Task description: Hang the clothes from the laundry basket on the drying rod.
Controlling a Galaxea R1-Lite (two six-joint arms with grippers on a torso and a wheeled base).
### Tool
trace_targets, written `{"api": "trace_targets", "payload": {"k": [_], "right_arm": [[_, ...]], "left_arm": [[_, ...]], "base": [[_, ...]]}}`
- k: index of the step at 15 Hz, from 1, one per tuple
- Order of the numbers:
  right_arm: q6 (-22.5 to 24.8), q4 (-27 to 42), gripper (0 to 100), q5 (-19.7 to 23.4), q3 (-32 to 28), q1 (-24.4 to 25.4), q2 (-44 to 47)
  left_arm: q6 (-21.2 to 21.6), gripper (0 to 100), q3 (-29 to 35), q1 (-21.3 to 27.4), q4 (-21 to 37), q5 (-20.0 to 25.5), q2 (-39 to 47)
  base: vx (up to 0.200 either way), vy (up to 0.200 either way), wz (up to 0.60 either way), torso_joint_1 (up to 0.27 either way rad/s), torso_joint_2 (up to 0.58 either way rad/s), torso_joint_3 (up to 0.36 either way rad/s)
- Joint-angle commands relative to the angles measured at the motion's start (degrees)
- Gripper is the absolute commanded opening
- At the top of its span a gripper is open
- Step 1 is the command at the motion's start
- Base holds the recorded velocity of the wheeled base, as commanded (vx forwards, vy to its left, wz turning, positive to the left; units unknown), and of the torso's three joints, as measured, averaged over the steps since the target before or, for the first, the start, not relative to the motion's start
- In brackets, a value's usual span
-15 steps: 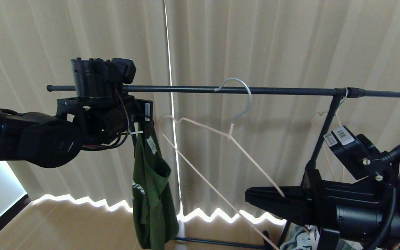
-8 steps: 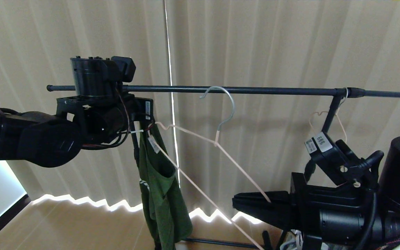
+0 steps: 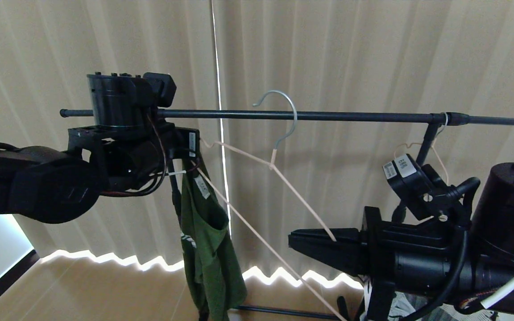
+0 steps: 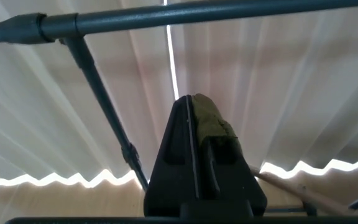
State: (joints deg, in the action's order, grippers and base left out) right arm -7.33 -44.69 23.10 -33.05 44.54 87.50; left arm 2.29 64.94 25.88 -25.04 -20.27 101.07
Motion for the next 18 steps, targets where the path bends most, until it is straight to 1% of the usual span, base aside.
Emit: {"api": "trace_targets", "payload": {"k": [1,4,5,6,8,10,13,14,16,17,18], "right_arm": [[-0.06,-0.40,0,0.01,-0.79,-0.51,2.14],[-1.02,-0.92,0,-0.07,-2.02,-0.51,3.99],[-3.22,-0.92,0,-0.60,-4.13,-0.51,5.40],[-4.10,-0.92,0,-1.30,-5.36,-0.51,6.36],[-4.45,-1.01,0,-3.59,-7.82,-0.51,9.70],[-4.63,-1.01,0,-4.64,-9.93,-0.51,12.52],[-4.63,-1.28,0,-6.23,-12.39,-0.42,15.24],[-4.54,-2.95,0,-6.40,-12.65,-0.42,16.21],[-4.54,-4.09,0,-6.93,-12.92,-0.42,16.91],[-4.54,-4.09,0,-6.93,-13.09,-0.51,16.91],[-4.54,-4.09,0,-7.19,-13.45,-0.51,17.00]], "left_arm": [[0.08,0,-1.75,0.31,-0.01,-0.03,-2.63],[-0.09,0,-2.10,0.93,-0.10,-0.03,-3.34],[-0.09,0,-2.71,1.01,-0.10,-0.03,-4.30],[-0.09,0,-3.15,1.01,-0.10,-0.03,-5.10],[-0.18,0,-5.44,1.37,-0.19,0.06,-7.64],[-1.15,0,-6.58,2.42,-0.27,0.23,-9.14],[-2.20,0,-6.84,3.56,-0.36,0.67,-9.93],[-2.56,0,-6.84,4.35,-0.36,0.94,-10.19],[-2.99,0,-6.84,5.41,-0.36,3.31,-11.34],[-3.08,0,-7.37,5.50,-0.36,7.09,-12.48],[-2.99,0,-8.16,5.50,-0.36,12.36,-13.88]], "base": [[0.000,0.000,0.00,0.000,0.00,0.000],[0.000,0.000,0.00,0.000,0.00,0.000],[0.000,0.000,0.00,0.000,0.00,0.000],[0.000,0.000,0.00,0.000,0.00,0.000],[0.000,0.000,0.00,0.000,0.00,0.000],[0.000,0.000,0.00,0.000,0.00,0.000],[0.000,0.000,0.00,0.000,0.00,0.000],[0.000,0.000,0.00,0.000,0.00,0.000],[0.000,0.000,0.00,0.000,0.00,0.000],[0.000,0.000,0.00,0.000,0.00,0.000],[0.000,0.000,0.00,0.000,0.00,0.000]]}}
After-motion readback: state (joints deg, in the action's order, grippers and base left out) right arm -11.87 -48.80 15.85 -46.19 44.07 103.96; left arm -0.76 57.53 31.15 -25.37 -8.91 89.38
